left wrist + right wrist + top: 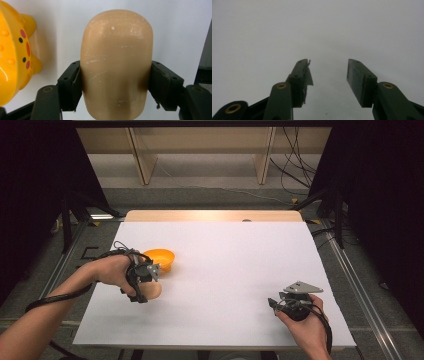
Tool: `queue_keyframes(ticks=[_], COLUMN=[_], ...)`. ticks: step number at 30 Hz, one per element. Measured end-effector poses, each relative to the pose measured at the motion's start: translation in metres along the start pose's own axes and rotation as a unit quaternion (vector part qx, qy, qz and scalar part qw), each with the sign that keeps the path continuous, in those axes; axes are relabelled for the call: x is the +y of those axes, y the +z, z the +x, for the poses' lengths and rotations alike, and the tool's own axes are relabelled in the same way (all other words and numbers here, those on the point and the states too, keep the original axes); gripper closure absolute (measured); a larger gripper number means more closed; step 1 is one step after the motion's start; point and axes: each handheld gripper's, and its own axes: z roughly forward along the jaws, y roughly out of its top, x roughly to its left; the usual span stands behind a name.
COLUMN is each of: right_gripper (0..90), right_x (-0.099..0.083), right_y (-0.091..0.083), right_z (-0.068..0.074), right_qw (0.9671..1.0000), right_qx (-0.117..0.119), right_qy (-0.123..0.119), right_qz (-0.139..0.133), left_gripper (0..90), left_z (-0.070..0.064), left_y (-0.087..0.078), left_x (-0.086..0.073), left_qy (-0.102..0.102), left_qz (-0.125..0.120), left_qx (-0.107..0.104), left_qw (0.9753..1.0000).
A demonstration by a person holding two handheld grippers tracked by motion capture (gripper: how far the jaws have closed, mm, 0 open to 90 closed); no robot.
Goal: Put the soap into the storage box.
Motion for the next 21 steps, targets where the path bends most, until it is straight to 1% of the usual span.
queue_keyframes(ticks=[2,5,6,9,11,12,13,14,15,16,18,19,21], right_gripper=[52.5,52.5,52.5,52.4,52.5,52.4,52.4,52.4,52.4,52.4,52.4,52.4,52.4], right_x=[0.0,0.0,0.0,-0.001,-0.001,-0.001,-0.001,0.0,0.0,0.0,0.0,0.0,0.0], right_y=[0.0,-0.001,0.0,0.0,0.0,0.0,0.0,-0.001,-0.001,-0.002,-0.002,0.0,0.0], right_z=[0.0,0.0,-0.001,-0.002,-0.002,-0.002,-0.002,-0.001,-0.001,0.0,0.0,-0.001,-0.001], right_qw=[1.0,1.0,1.0,1.0,1.0,0.9999,0.9999,1.0,1.0,1.0,1.0,1.0,1.0], right_qx=[-0.001,-0.002,-0.003,-0.004,-0.004,-0.004,-0.004,-0.003,-0.003,-0.004,-0.004,0.002,0.002], right_qy=[0.0,0.0,-0.006,-0.008,-0.008,-0.009,-0.009,0.001,-0.002,0.005,0.006,-0.005,-0.005], right_qz=[-0.001,-0.001,-0.004,-0.004,-0.004,-0.004,-0.004,-0.001,-0.003,0.001,0.002,-0.004,-0.004], left_gripper=[32.6,32.6,32.6,32.6,32.6,32.6,32.6,32.6,32.6,32.6,32.6,32.6,32.6], left_z=[0.0,0.001,0.001,0.001,0.002,0.003,0.003,0.003,0.003,0.003,0.004,0.005,0.004], left_y=[0.0,0.0,-0.001,-0.001,-0.002,-0.002,-0.002,-0.002,-0.002,-0.001,-0.002,-0.002,-0.002], left_x=[-0.001,-0.003,-0.004,-0.007,-0.007,-0.008,-0.008,-0.01,-0.01,-0.011,-0.013,-0.013,-0.014], left_qy=[0.0,-0.001,-0.001,-0.005,-0.005,0.0,0.0,-0.005,-0.005,-0.006,-0.005,-0.002,-0.003], left_qz=[0.002,0.0,0.0,-0.002,-0.001,-0.001,-0.001,-0.001,-0.001,-0.004,-0.002,-0.003,-0.003], left_qx=[-0.002,0.0,0.0,-0.001,-0.001,0.003,0.003,0.0,0.0,0.001,0.0,0.004,0.002], left_qw=[1.0,1.0,1.0,1.0,1.0,1.0,1.0,1.0,1.0,1.0,1.0,1.0,1.0])
